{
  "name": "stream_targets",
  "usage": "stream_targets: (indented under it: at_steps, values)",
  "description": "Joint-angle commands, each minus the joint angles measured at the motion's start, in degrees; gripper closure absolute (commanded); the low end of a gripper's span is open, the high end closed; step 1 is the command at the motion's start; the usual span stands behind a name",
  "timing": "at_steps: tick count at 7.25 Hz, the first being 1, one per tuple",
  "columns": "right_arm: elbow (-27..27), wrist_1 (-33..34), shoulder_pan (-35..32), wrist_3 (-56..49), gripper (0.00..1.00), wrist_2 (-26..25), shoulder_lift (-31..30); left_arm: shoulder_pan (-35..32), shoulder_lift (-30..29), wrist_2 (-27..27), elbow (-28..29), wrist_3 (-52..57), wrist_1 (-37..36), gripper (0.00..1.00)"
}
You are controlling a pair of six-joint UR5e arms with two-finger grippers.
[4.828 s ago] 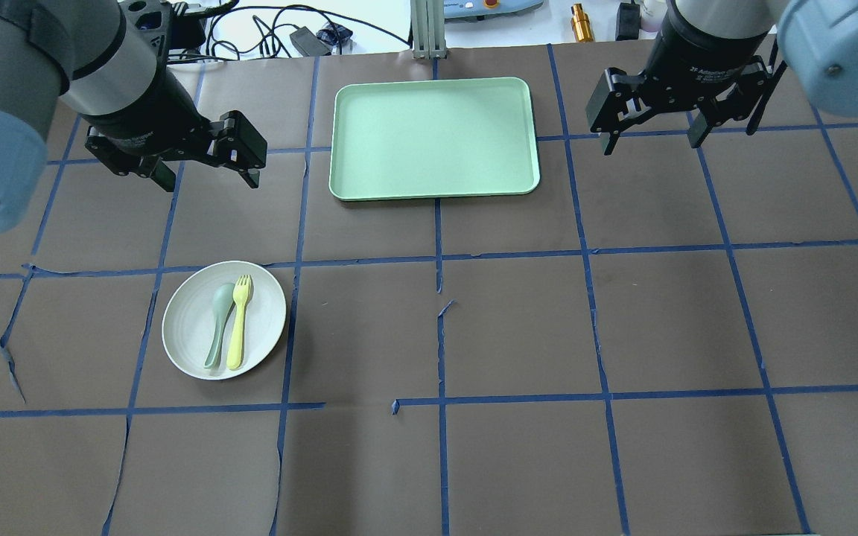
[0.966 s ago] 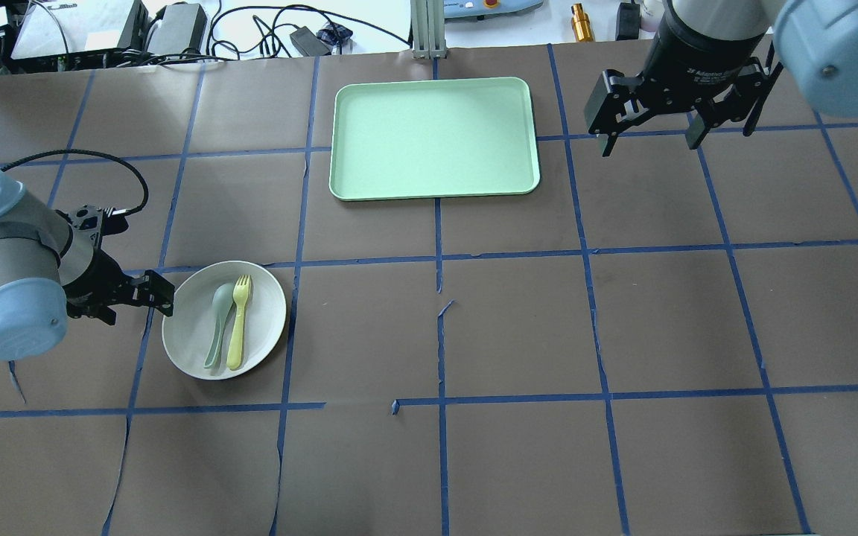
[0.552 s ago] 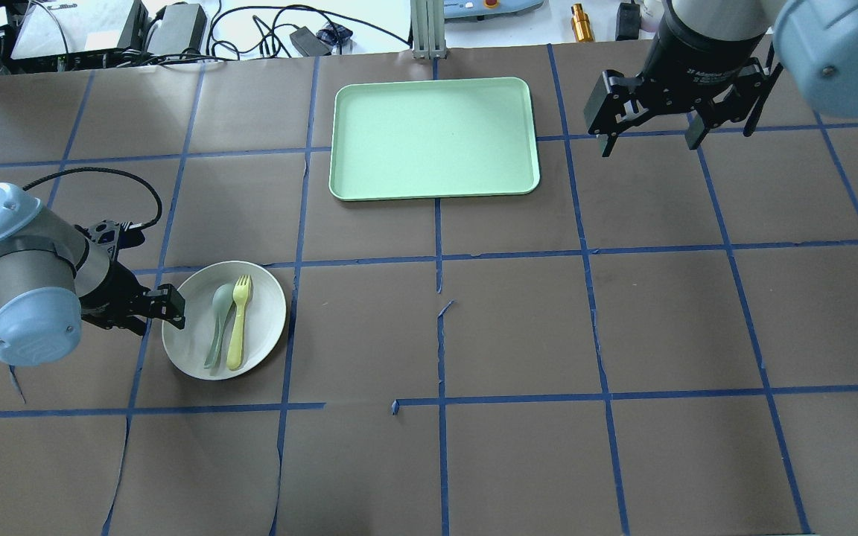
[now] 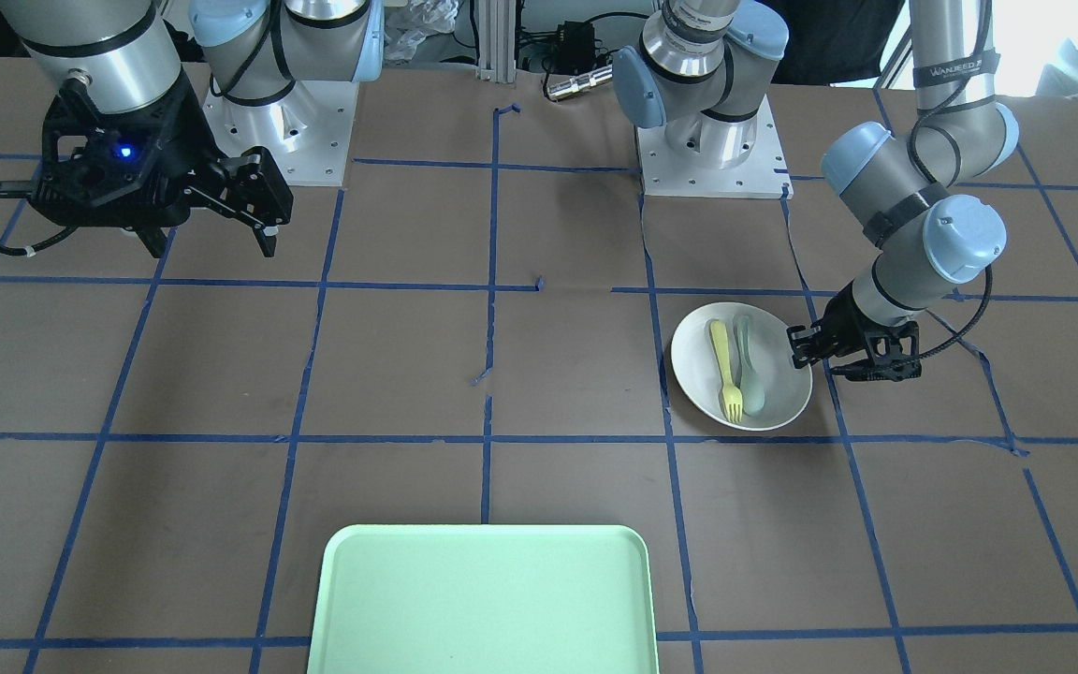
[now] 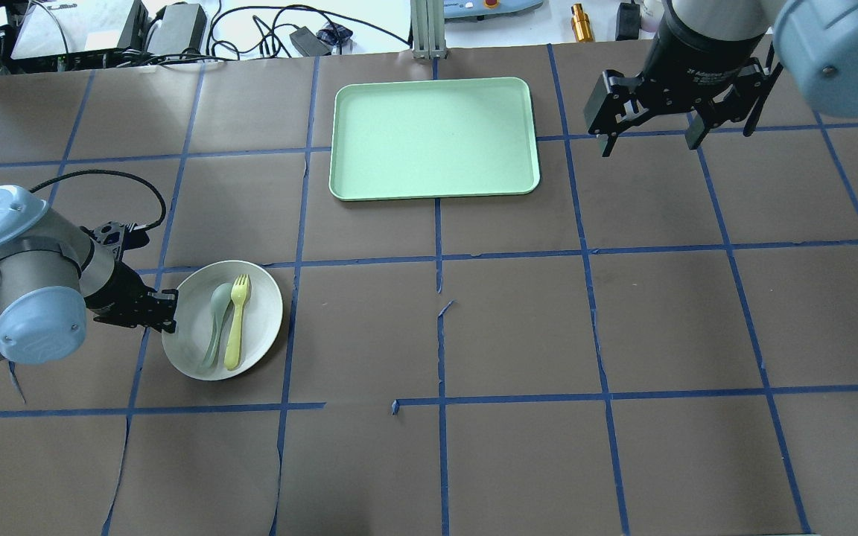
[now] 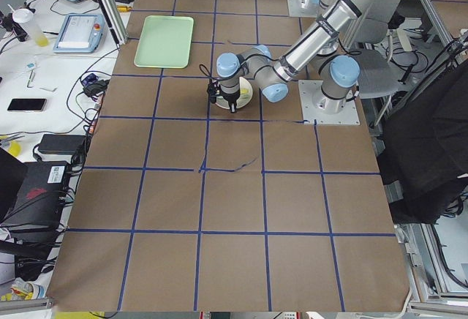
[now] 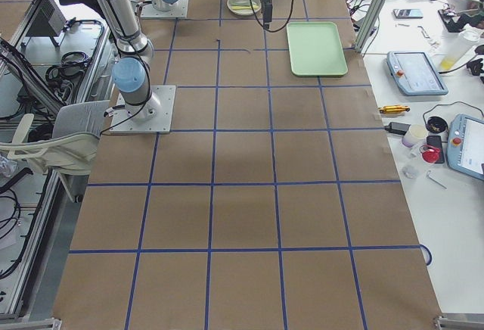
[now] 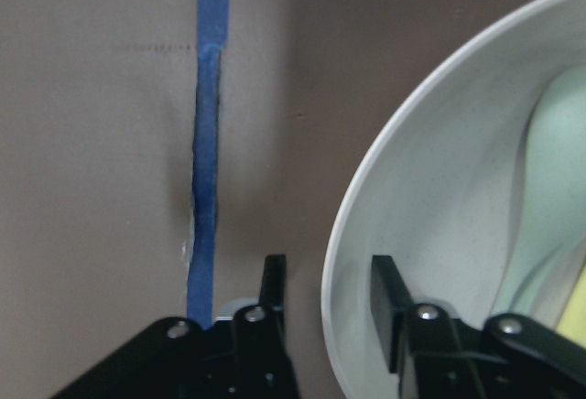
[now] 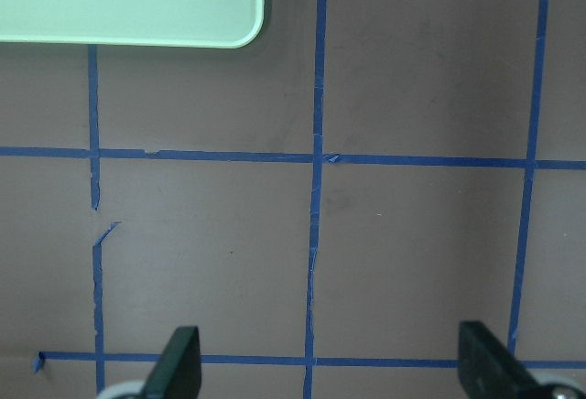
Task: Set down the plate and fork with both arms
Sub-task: 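Carry the plate with the left gripper onto the light green tray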
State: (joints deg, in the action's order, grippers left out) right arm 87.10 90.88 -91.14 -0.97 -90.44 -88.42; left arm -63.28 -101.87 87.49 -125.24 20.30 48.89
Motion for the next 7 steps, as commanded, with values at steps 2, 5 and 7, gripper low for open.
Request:
stream_targets:
  at_steps: [2,5,7]
  values:
    - [0.0,0.0,0.0,0.0,0.00,0.0,0.0,0.0,0.4,-5.4,2.4,-0.4,0.3,1.00]
    - [0.0,0.0,0.0,0.0,0.00,0.1,0.0,-0.9,-1.1,-19.6,10.5,-3.4,8.9,1.00]
    - [0.0,0.0,0.0,0.0,0.00,0.0,0.0,-7.0,-5.1,-24.1,17.5,-6.6,8.9,1.00]
